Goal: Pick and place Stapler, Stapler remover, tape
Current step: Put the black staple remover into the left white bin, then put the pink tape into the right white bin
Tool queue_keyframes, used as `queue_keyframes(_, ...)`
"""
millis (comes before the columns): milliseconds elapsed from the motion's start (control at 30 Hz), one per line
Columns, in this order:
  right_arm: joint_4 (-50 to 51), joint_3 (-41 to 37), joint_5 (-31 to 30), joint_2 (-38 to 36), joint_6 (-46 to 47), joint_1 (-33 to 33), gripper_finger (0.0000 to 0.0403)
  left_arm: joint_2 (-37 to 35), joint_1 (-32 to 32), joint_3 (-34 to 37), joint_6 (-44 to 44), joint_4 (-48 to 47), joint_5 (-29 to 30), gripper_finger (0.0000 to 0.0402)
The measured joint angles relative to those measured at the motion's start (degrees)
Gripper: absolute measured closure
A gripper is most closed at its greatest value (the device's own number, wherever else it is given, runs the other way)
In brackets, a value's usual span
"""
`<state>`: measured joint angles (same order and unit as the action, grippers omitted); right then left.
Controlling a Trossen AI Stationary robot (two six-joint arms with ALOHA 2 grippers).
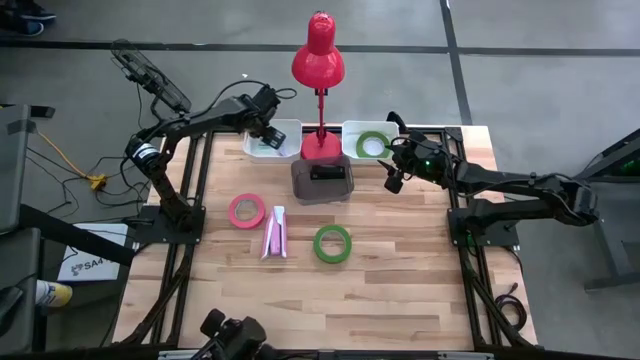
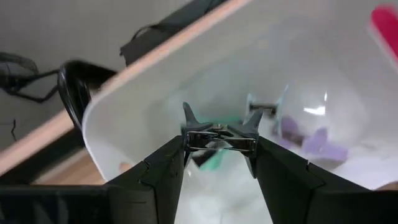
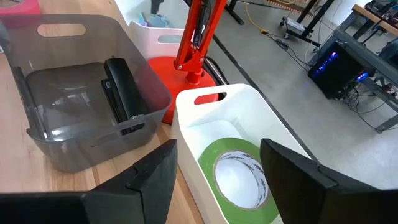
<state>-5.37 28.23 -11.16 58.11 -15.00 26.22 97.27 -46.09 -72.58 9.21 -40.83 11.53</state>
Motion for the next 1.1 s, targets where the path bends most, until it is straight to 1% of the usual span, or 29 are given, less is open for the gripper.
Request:
queue_keyframes(100, 0.0, 0.0, 0.0, 0.02, 0.0, 0.0, 0.0183, -0.02, 0.0, -1.1, 0.09, 0.38, 0.03, 0.0222)
queue_keyframes(500, 0.07, 0.0, -0.02, 0.02, 0.44, 0.0, 0.0183, -0.04, 0.04, -1.14, -1.46, 0.81, -0.49, 0.0221)
queue_keyframes(600, 0.07, 0.0, -0.02, 0.02, 0.44, 0.01, 0.0183, -0.04, 0.04, -1.14, -1.46, 0.19, -0.5, 0.0206)
queue_keyframes(767, 0.07, 0.0, -0.02, 0.01, 0.44, 0.0, 0.0183, -0.04, 0.04, -1.11, -0.32, 0.54, -0.51, 0.0159)
queue_keyframes(867, 0.07, 0.0, 0.15, 0.0, 0.44, 0.02, 0.0183, -0.04, 0.04, -1.11, 0.19, 1.05, -0.23, 0.0139)
queue_keyframes(1100, 0.11, 0.0, 0.39, 0.02, 0.46, 0.0, 0.0183, -0.04, 0.04, -1.1, 0.26, 2.27, 0.0, 0.0134)
